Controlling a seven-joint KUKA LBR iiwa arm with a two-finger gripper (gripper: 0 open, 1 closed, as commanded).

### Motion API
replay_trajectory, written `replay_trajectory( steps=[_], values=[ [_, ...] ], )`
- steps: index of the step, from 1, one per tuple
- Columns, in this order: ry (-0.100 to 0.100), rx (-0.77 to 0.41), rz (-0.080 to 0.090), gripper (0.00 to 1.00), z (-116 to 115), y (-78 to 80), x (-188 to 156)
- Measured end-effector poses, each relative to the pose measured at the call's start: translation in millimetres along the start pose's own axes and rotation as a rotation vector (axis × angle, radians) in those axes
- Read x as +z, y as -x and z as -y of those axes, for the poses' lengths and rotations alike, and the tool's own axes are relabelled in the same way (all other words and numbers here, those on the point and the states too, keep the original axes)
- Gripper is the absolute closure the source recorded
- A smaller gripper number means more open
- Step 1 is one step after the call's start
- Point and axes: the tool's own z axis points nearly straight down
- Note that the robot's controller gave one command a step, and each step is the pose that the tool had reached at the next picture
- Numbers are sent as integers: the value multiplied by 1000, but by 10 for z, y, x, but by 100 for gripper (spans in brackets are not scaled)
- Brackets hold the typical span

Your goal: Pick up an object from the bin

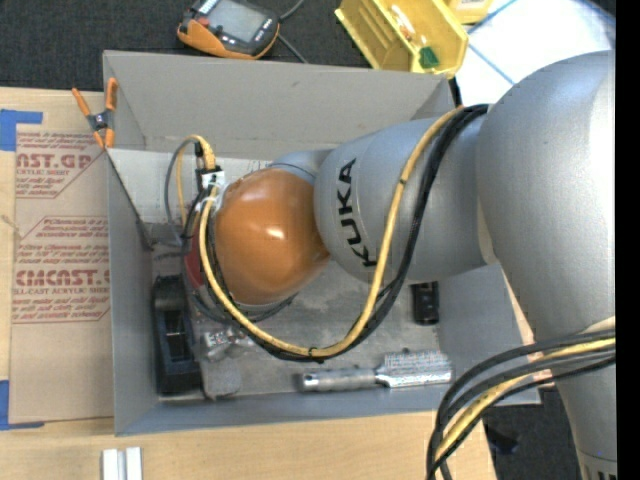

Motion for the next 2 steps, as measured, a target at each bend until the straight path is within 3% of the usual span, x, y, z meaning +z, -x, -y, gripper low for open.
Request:
replay_trajectory(
  steps=[1, 2],
  values=[
    [11, 4, 5, 100, 84, -61, -168],
    [-6, -417, -19, 100, -11, 225, -31]
  ],
)
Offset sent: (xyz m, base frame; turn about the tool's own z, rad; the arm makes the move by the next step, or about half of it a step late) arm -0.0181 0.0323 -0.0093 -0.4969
